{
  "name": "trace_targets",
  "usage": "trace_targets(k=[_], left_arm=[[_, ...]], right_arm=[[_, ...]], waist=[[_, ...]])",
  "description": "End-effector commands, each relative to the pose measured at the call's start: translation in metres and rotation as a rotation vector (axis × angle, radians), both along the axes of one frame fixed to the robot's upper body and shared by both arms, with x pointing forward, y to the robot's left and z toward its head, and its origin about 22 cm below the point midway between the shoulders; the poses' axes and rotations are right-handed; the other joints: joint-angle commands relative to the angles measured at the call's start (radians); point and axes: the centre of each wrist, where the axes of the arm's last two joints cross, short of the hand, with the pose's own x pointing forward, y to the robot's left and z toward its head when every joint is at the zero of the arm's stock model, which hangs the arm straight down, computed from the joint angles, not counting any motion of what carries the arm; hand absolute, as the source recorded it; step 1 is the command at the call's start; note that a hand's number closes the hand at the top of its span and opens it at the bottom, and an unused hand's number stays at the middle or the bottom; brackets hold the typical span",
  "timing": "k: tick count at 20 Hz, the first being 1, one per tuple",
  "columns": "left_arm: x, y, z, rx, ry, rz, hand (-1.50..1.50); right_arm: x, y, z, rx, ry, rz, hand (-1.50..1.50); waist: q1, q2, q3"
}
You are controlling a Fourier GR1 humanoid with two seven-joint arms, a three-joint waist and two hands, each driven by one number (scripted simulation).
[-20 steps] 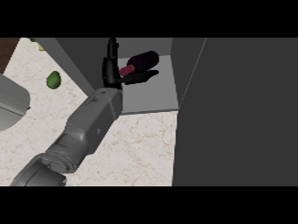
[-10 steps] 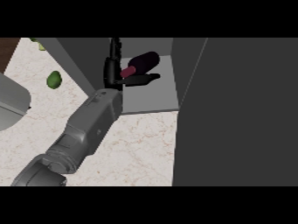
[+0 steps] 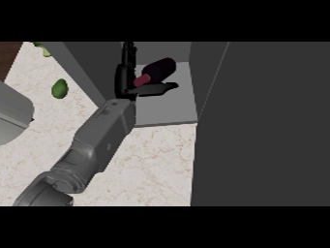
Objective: Pick up the wine, place it into the cabinet and close the cabinet
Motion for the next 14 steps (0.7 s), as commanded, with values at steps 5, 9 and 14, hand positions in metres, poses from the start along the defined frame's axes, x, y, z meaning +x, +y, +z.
trace_targets(k=[5,9,14], left_arm=[[-0.016,0.014,-0.029,-0.094,0.058,0.017,-1.5],[-0.016,0.01,-0.025,-0.111,0.046,0.003,-1.5],[-0.03,0.002,-0.033,-0.095,0.05,-0.015,-1.5]], right_arm=[[-0.022,-0.008,0.013,-0.007,-0.008,0.001,-1.5],[-0.005,-0.004,0.007,0.001,-0.026,-0.003,-1.5],[-0.012,0.003,0.014,0.014,-0.003,-0.011,-1.5]], waist=[[0.011,-0.014,0.0],[0.012,-0.015,0.0],[0.022,-0.025,0.0]])
